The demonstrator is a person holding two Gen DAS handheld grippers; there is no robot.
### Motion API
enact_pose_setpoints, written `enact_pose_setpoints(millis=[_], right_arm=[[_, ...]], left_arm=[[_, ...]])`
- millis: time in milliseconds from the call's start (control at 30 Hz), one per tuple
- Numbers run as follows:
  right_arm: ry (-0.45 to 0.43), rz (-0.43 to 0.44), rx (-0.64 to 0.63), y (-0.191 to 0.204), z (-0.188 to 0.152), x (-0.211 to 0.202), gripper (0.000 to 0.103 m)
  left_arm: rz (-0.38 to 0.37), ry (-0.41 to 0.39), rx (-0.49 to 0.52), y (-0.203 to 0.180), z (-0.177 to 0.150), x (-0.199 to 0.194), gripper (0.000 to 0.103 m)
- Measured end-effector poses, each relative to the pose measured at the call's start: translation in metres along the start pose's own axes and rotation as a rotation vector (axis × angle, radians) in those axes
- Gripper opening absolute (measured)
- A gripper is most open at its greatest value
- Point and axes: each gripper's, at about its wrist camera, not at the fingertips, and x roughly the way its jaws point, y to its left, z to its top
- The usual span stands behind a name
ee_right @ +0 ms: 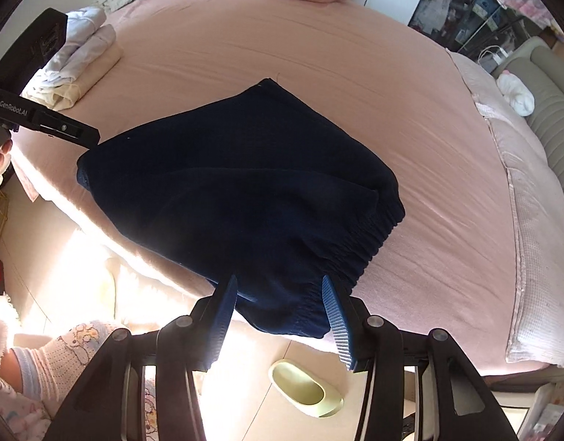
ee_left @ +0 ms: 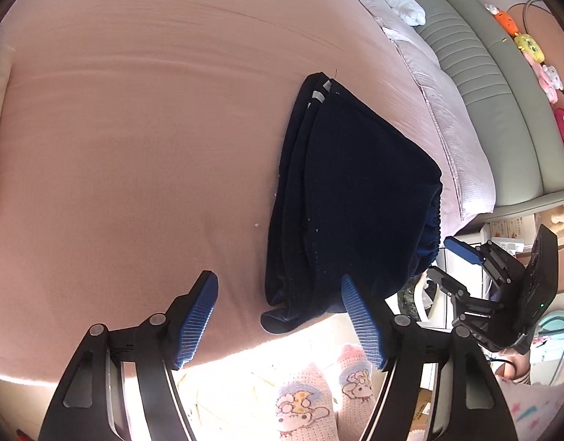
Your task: Fold clothes
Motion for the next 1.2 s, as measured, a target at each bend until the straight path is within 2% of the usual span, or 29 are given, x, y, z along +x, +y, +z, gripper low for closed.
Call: enact_pose_setpoints(millis=[200, 400, 533, 733, 933, 1000, 1100, 1133, 1200], right_arm=[[-0.008, -0.087, -0.127, 0.022, 0.011, 0.012, 0.048], [-0.025, -0.074, -0.156, 0.04, 0.013, 0.018, 0.048], [-0.013, -0.052, -0.186, 0.053, 0.011, 0.026, 0.048], [-0.038, -0.094, -0.227, 0.072, 0.01, 0.03, 0.048], [-0.059, -0.154, -0.31, 0.091, 0.012, 0.04, 0.048], [-0.07, -0.148, -0.314, 0.097, 0.013, 0.041, 0.048], [-0.09, -0.125, -0.314, 0.106, 0.016, 0.047, 0.048], [-0.1, -0.127, -0.317, 0.109, 0.018, 0.049, 0.048], [-0.118, -0.162, -0.345, 0.115, 0.019, 0.05, 0.048]], left_arm=[[0.026, 0.028, -0.004, -0.007, -0.005, 0.009, 0.069], [-0.017, 0.052, -0.073, -0.003, -0.014, 0.021, 0.069], [-0.011, 0.043, -0.092, -0.007, -0.016, 0.029, 0.072], [-0.154, 0.041, -0.192, -0.005, -0.013, 0.037, 0.074], [-0.217, 0.008, -0.289, 0.004, -0.014, 0.042, 0.073], [-0.244, -0.003, -0.31, 0.007, -0.014, 0.041, 0.073], [-0.253, -0.006, -0.328, 0.01, -0.014, 0.042, 0.064], [-0.254, -0.01, -0.338, 0.012, -0.014, 0.042, 0.056], [-0.254, -0.013, -0.348, 0.014, -0.014, 0.043, 0.048]])
